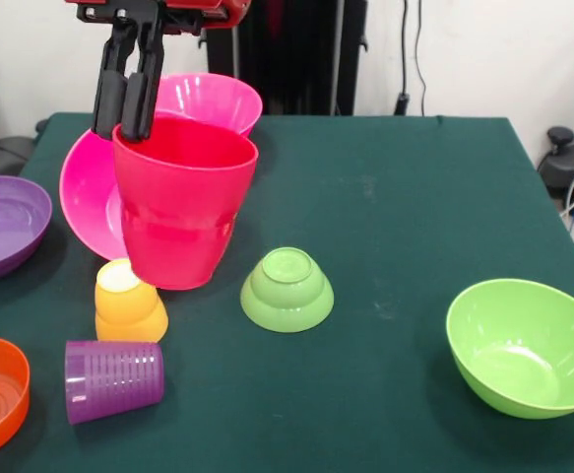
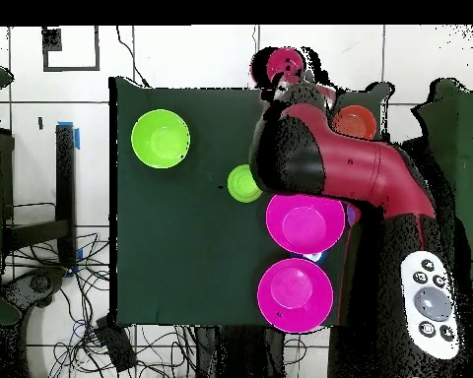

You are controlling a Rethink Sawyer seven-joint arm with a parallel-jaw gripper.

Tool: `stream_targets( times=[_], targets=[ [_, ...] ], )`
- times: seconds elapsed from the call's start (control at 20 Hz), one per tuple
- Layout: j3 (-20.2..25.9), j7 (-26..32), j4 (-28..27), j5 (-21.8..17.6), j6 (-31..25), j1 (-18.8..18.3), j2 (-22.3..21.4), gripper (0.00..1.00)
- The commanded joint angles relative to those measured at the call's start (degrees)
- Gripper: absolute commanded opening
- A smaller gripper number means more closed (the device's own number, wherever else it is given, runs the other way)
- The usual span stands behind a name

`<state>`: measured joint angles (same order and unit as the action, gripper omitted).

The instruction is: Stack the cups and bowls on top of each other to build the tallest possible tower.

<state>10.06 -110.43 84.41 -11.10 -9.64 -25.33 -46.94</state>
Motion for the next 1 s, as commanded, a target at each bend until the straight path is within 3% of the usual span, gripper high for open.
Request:
stream_targets(
  times=[0.05, 0.7, 1.0],
  targets=[
    [5.98, 15.52, -7.0, -0.51, -38.54, -2.77, 1.73, 0.0],
    [8.24, 12.89, -5.38, -4.26, -38.83, -4.11, 1.66, 0.0],
    [9.92, 11.0, -5.39, -5.84, -29.18, -3.99, 1.93, 0.0]
  ],
)
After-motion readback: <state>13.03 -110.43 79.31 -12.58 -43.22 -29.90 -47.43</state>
